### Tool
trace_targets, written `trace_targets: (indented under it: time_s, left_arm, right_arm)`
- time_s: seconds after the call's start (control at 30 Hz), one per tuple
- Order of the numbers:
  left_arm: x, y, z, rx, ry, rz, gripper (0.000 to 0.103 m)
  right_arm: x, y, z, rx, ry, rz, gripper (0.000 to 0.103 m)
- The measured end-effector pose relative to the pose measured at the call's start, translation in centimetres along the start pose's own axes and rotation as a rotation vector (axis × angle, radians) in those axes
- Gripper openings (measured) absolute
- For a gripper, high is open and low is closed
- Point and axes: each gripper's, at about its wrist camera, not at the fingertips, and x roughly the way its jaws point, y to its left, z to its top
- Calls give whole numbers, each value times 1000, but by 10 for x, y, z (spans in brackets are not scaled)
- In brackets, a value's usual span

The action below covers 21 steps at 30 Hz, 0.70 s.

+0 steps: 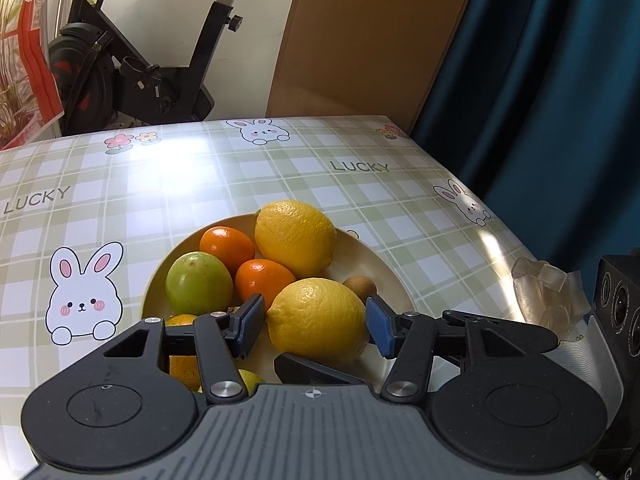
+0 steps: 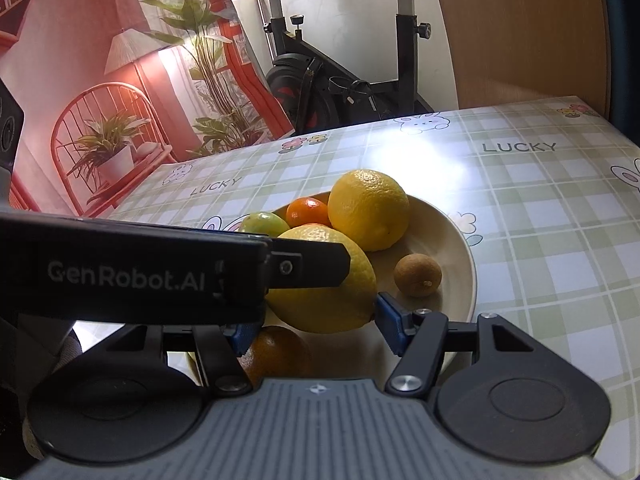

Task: Organize fruits
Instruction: 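Lower the lemon onto the plate and open both tools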

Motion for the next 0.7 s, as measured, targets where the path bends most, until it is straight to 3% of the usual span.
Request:
trace_targets:
  time_s: [0.7]
  left_arm:
    - [-3, 6, -6, -15, 3, 1, 57]
  right_arm:
    - [8, 6, 7, -34, 34, -39, 64]
